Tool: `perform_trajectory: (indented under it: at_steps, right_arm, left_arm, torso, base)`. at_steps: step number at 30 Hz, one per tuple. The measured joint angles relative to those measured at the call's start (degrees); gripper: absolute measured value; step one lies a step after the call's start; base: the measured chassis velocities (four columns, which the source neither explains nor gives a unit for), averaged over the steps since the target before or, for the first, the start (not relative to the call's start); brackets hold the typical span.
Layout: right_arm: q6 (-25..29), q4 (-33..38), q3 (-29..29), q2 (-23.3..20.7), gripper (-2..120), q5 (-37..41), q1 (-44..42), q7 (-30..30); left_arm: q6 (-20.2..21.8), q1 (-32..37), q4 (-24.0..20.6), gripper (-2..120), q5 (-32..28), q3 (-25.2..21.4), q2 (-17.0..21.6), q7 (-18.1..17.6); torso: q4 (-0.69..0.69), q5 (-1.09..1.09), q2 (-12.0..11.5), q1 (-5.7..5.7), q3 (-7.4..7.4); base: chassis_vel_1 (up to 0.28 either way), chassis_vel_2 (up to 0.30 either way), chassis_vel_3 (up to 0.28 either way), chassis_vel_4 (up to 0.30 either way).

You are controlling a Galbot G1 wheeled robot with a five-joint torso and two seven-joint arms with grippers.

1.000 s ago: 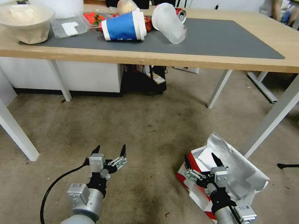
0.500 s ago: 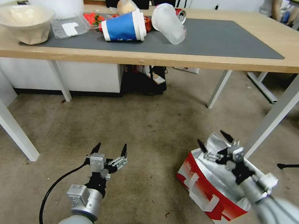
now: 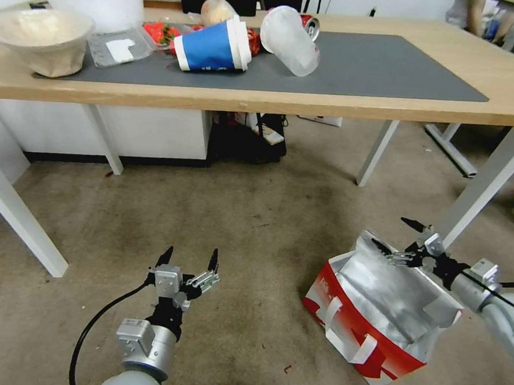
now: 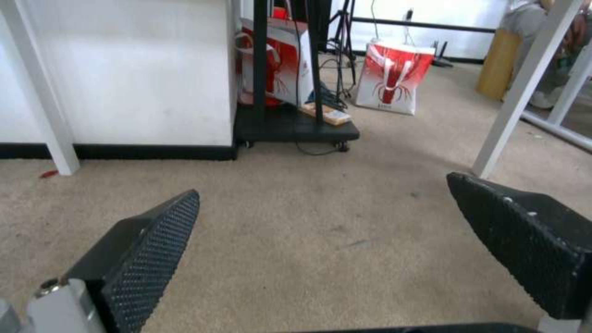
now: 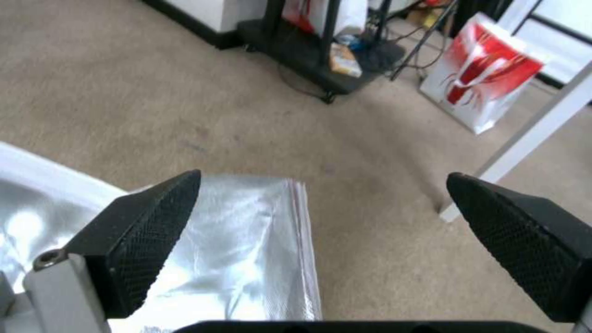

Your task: Pick up the food delivery bag from the floor and place it on the table.

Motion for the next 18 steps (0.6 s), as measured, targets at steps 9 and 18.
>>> perform_trajectory:
  at_steps: [9, 18]
  right_arm:
    - [-1.33, -8.22, -9.05, -0.16, 100, -3.15, 10.10, -4.72]
    - [-2.08, -13.41, -13.72, 2.09, 100, -6.93, 14.10, -5.71]
  left_arm:
    - [0.34, -0.03, 0.62, 100, 0.14, -0.03, -0.22, -0.32]
    - [0.29, 0.13, 1.14, 100, 0.52, -0.03, -0.67, -0.36]
  torso:
    - [0.02, 0.00, 0.02, 0.00, 0.00]
    - [0.01, 0.00, 0.03, 0.00, 0.00]
  base:
    - [0.000, 0.000, 0.000, 0.000]
    - [0.000, 0.000, 0.000, 0.000]
